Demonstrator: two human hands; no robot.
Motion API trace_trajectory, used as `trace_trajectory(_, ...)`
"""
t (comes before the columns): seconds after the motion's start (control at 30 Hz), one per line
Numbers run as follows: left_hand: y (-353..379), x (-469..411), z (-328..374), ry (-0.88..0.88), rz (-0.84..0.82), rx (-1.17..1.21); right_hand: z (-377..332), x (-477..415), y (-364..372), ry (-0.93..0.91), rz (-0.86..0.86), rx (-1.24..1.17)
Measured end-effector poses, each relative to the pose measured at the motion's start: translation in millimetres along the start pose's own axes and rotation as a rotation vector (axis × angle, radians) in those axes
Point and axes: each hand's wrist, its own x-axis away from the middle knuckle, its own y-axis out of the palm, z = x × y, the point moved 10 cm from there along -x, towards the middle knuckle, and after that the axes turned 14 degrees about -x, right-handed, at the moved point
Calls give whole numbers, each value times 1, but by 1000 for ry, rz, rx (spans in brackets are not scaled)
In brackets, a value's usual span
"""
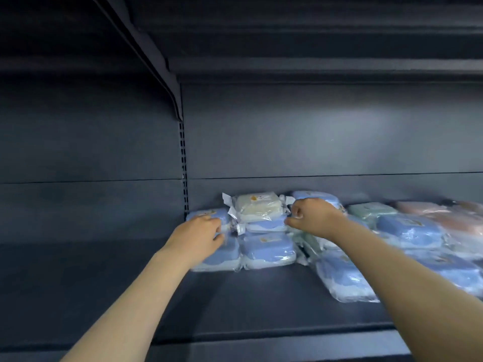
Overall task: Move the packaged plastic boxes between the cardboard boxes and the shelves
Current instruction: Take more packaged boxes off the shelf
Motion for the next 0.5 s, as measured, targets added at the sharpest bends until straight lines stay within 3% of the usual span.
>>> trace_trajectory(0.17, 45, -30, -34, -65, 7, -5, -8, -64, 11, 49, 103, -108)
trace_trajectory(0.4, 93, -39, -51, -128, -68, -19, 6, -116, 63, 232, 34, -196)
trace_trajectory(0.5, 103, -38, -60, -214, -91, -2, 14, -119, 76, 319, 32, -341)
